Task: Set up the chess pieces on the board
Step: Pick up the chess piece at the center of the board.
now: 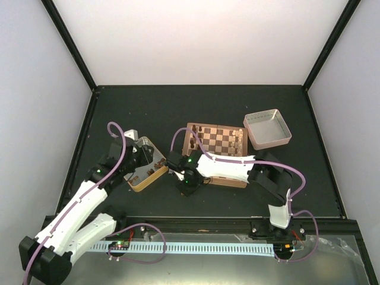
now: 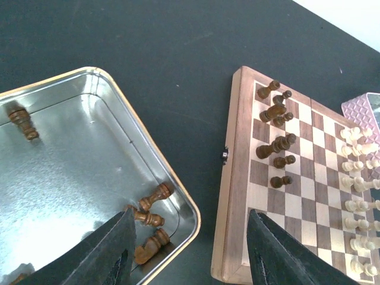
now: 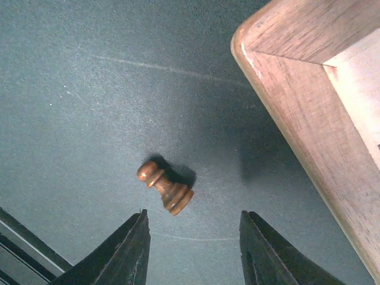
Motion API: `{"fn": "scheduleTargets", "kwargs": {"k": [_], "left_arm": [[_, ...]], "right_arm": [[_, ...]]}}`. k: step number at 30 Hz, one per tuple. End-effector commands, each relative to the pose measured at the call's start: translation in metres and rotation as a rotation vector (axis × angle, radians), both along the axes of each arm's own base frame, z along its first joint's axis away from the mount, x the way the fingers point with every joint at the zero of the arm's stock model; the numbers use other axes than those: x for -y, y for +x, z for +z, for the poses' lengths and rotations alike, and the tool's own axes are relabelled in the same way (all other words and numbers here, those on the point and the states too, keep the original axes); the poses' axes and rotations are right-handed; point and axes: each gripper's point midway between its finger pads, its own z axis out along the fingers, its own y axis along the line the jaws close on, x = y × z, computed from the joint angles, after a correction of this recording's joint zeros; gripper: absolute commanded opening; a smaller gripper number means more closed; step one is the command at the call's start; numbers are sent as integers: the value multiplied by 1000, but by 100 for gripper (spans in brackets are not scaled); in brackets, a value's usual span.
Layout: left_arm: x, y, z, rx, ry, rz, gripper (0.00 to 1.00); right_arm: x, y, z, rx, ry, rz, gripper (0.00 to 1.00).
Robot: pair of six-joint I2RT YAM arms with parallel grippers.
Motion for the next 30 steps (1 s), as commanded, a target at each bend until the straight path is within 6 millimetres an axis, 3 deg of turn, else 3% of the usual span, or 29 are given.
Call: {"fn": "scheduleTargets", "kwargs": {"k": [1, 7, 20, 30], "left_arm": [[-15, -7, 14, 3, 30, 39, 53], [-20, -23, 31, 30, 39, 7, 55], [-17, -38, 40, 64, 19, -50, 57], [-19, -41, 37, 23, 30, -40, 58]], "right_arm": [[8, 5, 8, 51, -13, 19, 42], [10, -1, 30, 89, 108, 31, 42], [8, 0, 58, 177, 256, 71, 38], [-12, -10, 39, 206, 344, 361, 36]]}}
